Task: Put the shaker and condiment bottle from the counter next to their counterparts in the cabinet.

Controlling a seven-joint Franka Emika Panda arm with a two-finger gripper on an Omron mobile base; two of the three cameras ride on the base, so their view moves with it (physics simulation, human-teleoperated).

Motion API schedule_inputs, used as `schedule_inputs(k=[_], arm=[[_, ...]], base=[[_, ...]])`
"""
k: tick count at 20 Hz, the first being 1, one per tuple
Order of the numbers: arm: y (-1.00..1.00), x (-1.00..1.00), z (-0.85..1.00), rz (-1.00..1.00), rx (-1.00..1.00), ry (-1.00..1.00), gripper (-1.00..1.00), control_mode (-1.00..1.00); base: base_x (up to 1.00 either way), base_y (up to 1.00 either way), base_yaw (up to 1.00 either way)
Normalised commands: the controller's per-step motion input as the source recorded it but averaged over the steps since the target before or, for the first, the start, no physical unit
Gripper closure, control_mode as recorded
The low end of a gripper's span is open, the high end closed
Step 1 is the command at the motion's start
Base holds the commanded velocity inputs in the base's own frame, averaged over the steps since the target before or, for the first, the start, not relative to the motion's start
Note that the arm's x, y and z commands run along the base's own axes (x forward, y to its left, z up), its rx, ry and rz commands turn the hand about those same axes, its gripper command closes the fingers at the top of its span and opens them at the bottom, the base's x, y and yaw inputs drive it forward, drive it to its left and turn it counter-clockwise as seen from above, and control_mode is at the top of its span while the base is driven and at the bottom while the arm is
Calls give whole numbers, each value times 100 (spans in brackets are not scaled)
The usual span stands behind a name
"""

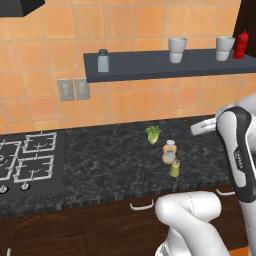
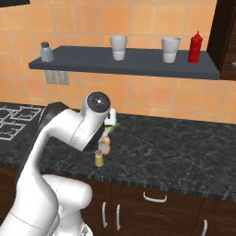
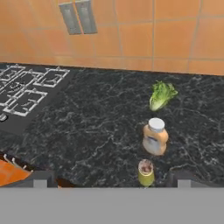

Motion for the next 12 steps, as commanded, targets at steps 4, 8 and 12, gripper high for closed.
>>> schedule_inputs(k=[4,8,12], arm=[[-34,-44,-38,34,0,-31,-100,-100],[-26,-33,-37,39,0,-22,-100,-100],[-14,-4,-30,37,0,-7,-100,-100]], base=[[0,0,0],[0,0,0],[0,0,0]])
